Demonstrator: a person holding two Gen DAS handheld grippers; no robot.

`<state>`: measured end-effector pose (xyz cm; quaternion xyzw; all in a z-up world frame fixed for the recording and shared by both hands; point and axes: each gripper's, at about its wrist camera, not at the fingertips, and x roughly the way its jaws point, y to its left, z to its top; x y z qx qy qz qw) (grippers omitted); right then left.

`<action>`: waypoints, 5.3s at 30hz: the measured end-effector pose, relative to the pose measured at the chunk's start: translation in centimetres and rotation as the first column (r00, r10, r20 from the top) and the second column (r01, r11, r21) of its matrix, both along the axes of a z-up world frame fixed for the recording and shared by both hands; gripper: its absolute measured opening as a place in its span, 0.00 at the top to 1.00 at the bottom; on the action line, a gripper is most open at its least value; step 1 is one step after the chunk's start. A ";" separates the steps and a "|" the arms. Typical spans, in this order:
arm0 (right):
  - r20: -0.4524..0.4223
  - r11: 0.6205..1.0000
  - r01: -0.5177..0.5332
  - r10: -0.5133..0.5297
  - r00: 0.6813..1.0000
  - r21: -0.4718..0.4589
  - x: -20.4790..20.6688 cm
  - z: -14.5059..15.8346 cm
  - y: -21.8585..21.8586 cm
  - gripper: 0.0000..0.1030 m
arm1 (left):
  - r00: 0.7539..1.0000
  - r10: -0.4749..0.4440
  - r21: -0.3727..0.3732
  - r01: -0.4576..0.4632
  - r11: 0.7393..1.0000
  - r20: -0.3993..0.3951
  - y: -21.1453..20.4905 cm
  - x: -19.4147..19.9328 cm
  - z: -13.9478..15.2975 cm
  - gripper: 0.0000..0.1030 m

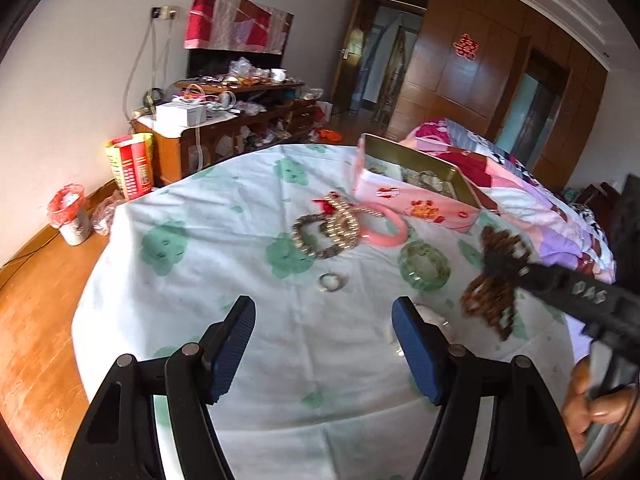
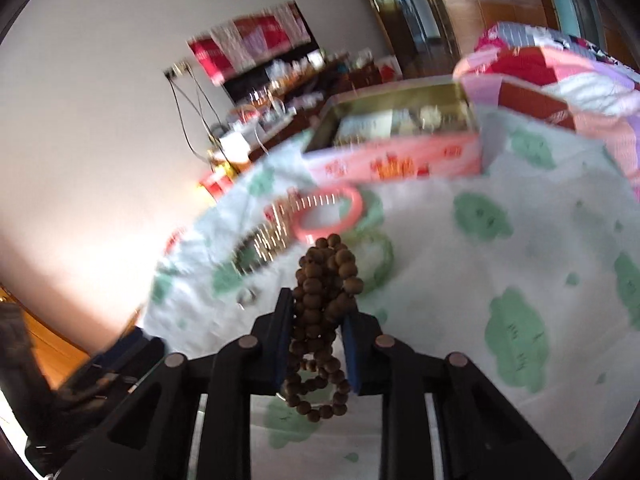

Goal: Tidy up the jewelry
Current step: 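Grasp and lift the brown wooden bead bracelet with right gripper while left gripper reaches the green jade bangle, then close left gripper on the green jade bangle and lift it, then lower the jade bangle into the tin with left gripper while right gripper releases the wooden beads inside, then withdraw both grippers from the tin and move right gripper over the silver wire bangle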

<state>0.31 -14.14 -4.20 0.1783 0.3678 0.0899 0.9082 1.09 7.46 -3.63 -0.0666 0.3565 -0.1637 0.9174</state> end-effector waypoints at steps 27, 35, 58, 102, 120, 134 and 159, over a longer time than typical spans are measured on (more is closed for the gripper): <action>0.049 0.983 0.177 -0.175 0.983 -0.054 -0.5 1.3 -6.7 0.75 | 0.976 -0.160 0.234 0.192 0.953 -0.148 -12.1 8.7 -3.7 0.93; 0.055 0.978 0.209 -0.207 0.977 -0.024 -0.6 1.2 -7.9 0.75 | 0.983 -0.182 0.054 0.182 0.982 -0.013 -10.2 7.3 -0.4 0.94; 0.165 0.972 0.226 -0.214 0.963 -0.057 6.7 3.3 -8.5 0.75 | 0.977 -0.134 -0.060 0.145 0.988 0.166 -11.3 12.5 3.6 0.94; 0.110 0.969 0.220 -0.208 0.972 -0.115 15.9 -0.5 -7.7 0.60 | 0.994 -0.103 0.179 0.093 0.979 0.045 -16.8 21.6 -0.1 0.65; 0.224 0.946 0.317 -0.294 0.929 -0.070 11.4 2.9 -8.1 0.30 | 0.998 -0.025 0.224 0.013 0.974 0.050 -14.5 17.0 2.5 0.34; 0.118 0.959 0.268 -0.257 0.959 -0.089 2.4 2.0 -5.8 0.30 | 1.000 -0.012 0.213 0.007 0.977 0.023 -9.8 6.9 1.5 0.34; -0.023 0.986 0.006 -0.010 1.000 -0.168 -3.4 -1.9 0.9 0.47 | 0.996 0.081 0.161 -0.075 0.984 -0.028 -0.5 -0.7 -2.1 0.34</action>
